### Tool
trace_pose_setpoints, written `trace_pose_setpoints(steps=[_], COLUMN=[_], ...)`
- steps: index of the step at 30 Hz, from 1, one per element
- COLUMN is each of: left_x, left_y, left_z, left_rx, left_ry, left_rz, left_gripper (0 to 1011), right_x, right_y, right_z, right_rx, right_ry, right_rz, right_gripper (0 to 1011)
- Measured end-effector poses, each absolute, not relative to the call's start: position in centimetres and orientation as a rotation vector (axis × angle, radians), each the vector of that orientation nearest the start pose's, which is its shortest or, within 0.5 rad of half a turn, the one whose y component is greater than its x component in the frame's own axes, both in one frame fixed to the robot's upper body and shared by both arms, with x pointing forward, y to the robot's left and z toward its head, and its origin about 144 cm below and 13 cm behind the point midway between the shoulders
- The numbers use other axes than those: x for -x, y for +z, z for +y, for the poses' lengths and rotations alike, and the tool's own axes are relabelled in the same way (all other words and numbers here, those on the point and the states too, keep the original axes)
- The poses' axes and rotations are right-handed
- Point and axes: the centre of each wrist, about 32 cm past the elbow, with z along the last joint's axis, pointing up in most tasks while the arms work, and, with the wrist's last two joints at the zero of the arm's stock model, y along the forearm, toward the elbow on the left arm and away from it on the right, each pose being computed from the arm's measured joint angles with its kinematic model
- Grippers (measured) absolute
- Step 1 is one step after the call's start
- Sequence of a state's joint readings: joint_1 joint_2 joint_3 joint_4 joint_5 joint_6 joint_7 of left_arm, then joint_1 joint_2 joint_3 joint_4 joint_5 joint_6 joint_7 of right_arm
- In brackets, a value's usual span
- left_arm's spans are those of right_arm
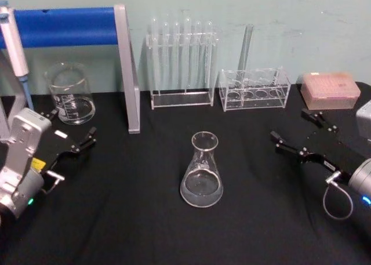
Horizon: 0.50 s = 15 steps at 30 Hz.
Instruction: Grasp the erlenmeyer flask with one hand, shake it three times, then place it back.
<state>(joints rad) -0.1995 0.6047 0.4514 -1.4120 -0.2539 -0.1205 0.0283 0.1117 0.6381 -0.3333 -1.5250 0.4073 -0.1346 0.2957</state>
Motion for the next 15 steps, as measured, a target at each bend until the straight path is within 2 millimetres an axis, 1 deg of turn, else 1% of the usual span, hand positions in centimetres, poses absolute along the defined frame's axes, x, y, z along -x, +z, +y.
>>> trace_pose_setpoints(steps=[6, 15], left_x=[-48.86, -48.86], left_y=[113.98, 113.98], left_z=[30.97, 30.97], left_rx=[-0.305, -0.304], left_ry=[1.248, 1.248], left_rz=[-0.285, -0.285], left_gripper=[1001, 1001], right_x=[-47.09, -47.18], right_y=[116.51, 116.56], right_z=[-32.94, -33.00], right_rx=[0.154, 0.143], right_ry=[-0.903, -0.792], right_rz=[-0.184, -0.188], right_gripper=[1000, 1000])
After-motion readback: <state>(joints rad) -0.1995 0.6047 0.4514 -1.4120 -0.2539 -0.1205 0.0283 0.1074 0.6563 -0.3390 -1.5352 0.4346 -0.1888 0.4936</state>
